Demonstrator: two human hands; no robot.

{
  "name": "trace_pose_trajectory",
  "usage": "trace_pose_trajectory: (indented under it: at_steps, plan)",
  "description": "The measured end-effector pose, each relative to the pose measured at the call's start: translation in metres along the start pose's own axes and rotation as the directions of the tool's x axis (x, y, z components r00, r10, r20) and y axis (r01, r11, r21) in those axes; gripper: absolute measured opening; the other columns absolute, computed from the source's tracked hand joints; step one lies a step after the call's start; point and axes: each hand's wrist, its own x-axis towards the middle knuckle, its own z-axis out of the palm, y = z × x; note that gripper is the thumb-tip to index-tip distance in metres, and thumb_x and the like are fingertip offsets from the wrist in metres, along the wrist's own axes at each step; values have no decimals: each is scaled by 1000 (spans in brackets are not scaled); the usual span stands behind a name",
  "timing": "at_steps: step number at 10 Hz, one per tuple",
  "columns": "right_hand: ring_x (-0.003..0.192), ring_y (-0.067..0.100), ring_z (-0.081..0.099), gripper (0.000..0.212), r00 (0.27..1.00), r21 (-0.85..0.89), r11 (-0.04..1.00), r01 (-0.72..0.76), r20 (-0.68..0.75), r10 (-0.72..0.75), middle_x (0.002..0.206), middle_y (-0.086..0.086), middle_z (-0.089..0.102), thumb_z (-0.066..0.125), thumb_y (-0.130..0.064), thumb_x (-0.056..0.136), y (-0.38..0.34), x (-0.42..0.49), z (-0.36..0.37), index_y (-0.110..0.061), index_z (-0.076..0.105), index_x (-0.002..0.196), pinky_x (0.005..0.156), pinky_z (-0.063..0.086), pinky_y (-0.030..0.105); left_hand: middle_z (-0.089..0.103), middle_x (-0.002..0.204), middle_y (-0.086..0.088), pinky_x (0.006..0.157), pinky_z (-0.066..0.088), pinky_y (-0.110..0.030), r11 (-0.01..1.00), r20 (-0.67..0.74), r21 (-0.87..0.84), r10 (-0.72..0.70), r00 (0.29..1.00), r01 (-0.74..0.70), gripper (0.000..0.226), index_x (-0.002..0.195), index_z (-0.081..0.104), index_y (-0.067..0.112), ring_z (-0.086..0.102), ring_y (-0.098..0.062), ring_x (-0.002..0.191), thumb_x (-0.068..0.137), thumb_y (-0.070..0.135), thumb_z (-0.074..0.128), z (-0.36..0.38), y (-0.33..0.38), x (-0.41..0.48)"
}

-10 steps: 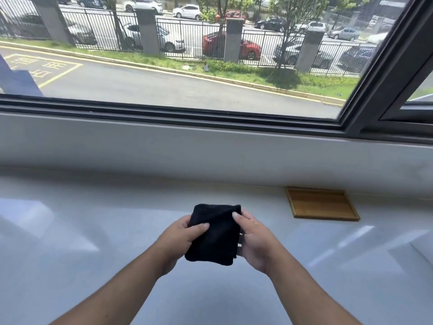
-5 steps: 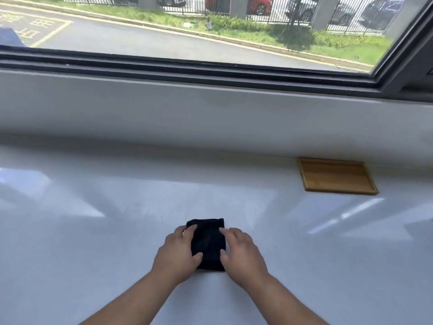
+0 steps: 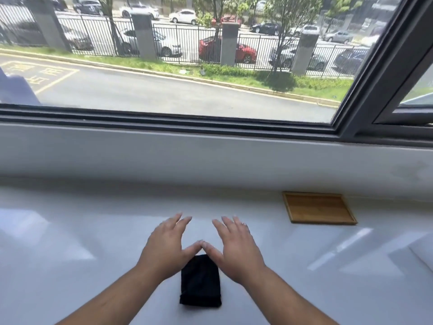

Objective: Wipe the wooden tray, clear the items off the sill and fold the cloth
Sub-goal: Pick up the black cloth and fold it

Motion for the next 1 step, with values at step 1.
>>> trace_pose_trajectory:
  at_steps: [1]
  plan:
    - [163, 18, -4, 94, 993, -16, 999, 52, -104, -54, 175, -7, 15, 16, -90, 87, -21, 10, -56, -38, 21, 165, 131, -2, 43, 19, 174, 11, 127, 23, -42, 999, -81, 2, 43, 996, -43, 109, 163, 29, 41, 19, -15, 159, 72, 100, 23, -48, 24, 12]
